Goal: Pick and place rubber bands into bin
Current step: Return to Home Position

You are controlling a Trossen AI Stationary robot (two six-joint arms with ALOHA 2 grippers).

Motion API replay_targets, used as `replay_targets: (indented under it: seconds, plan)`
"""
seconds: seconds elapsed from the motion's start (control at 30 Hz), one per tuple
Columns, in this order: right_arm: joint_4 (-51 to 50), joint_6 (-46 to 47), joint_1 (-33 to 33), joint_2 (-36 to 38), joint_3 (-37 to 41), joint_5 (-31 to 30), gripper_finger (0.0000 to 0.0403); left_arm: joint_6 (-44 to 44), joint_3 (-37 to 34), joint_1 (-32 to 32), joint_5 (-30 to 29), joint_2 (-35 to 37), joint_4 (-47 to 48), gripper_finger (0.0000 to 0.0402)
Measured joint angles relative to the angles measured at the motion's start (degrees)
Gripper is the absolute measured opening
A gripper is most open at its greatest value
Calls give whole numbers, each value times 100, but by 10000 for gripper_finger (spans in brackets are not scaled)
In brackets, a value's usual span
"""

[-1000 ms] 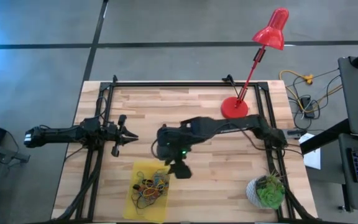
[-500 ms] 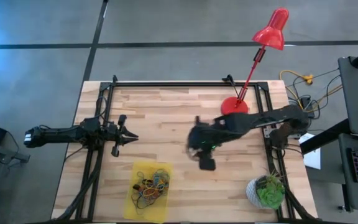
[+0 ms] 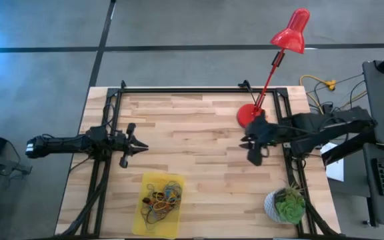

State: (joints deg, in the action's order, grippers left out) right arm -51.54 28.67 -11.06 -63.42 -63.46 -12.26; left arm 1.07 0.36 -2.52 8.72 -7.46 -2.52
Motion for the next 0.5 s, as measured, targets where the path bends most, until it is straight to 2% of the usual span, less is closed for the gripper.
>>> replay_targets:
  seconds: [0.27,0.5]
  plan:
    - [-2,-11,-3,1124,580,27,96,-1,0,1,0,6,0,26]
    - [-4,-13,-3,1567,690,27,88,-1,0,0,-1,8,0,26]
